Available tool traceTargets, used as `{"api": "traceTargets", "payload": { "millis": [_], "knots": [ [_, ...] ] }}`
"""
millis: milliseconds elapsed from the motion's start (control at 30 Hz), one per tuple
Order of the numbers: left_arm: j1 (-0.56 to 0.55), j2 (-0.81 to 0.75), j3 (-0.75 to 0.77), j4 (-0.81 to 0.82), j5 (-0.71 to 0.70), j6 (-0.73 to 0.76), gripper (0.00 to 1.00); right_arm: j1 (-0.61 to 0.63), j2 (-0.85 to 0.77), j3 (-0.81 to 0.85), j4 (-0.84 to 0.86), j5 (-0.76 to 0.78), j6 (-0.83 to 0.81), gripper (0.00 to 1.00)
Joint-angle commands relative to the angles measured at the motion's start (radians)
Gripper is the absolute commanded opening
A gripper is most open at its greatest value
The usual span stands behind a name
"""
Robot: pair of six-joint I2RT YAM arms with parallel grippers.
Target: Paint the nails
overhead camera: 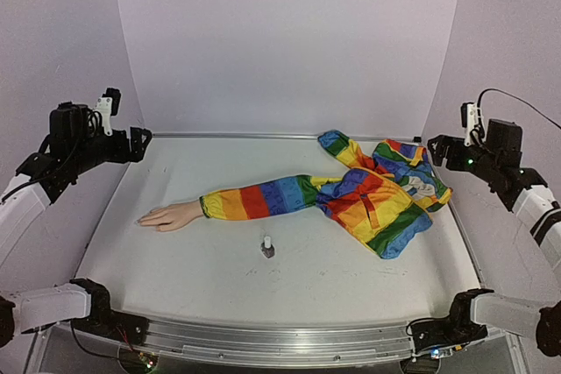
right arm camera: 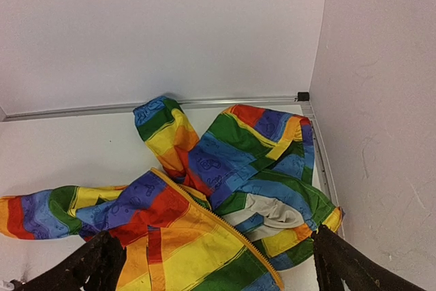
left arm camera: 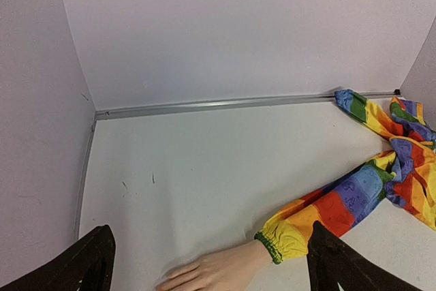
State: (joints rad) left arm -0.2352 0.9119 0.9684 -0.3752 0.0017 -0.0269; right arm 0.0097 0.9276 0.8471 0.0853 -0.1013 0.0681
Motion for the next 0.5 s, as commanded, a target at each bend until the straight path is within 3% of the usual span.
{"api": "traceTargets", "payload": {
  "millis": [0, 233, 467],
  "knots": [
    [0.036, -0.025, -0.049, 0.048, 0.068, -0.08, 0.99, 0.005, 0.03, -0.046, 0.142, 0.002, 0.039, 0.98],
    [0.077, -0.008, -0.132, 0.079, 0.229, -0.196, 0.99, 0.009, 0.03, -0.15, 0.249, 0.015, 0.175, 0.98],
    [-0.014, 0.058, -0.189, 0.121, 0.313, -0.316, 0.99, 0.011, 0.055, -0.19, 0.345, -0.069, 0.267, 0.98]
  ]
}}
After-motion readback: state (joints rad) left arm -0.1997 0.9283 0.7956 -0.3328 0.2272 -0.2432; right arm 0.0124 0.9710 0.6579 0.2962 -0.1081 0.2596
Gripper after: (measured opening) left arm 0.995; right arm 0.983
